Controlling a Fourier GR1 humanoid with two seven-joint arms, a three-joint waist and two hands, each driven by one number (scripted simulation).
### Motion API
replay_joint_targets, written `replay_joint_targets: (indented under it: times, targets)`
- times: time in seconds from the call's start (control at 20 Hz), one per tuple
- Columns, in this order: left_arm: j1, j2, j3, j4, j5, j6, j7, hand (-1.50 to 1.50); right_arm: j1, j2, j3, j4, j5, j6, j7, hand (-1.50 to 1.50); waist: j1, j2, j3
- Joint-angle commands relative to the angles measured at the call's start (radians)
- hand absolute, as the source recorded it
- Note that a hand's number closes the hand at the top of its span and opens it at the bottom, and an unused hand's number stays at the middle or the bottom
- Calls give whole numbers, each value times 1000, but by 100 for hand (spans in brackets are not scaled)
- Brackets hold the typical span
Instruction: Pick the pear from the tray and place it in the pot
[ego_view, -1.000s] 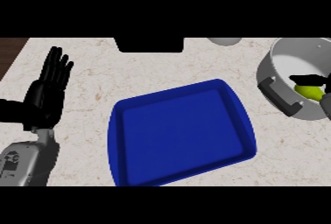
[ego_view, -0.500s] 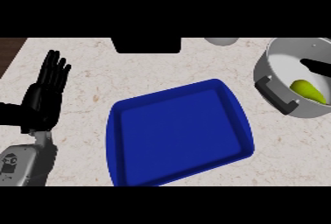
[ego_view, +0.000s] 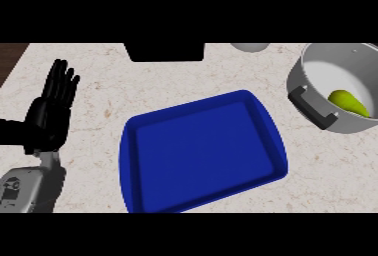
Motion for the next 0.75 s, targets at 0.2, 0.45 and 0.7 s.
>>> replay_joint_targets:
  times: [0.2,0.45,0.7]
  targets:
    - [-34,-8,-1,-67,-17,25,81,0,258,-44,-180,-152,-110,120,-93,-150,4,0,0]
    - [-7,26,53,-38,19,-40,47,0,457,15,-280,-256,-165,192,-186,-150,-2,0,0]
    - [8,-28,7,-57,-26,-20,54,0,523,-6,-313,-337,-143,199,-98,-150,7,1,-1]
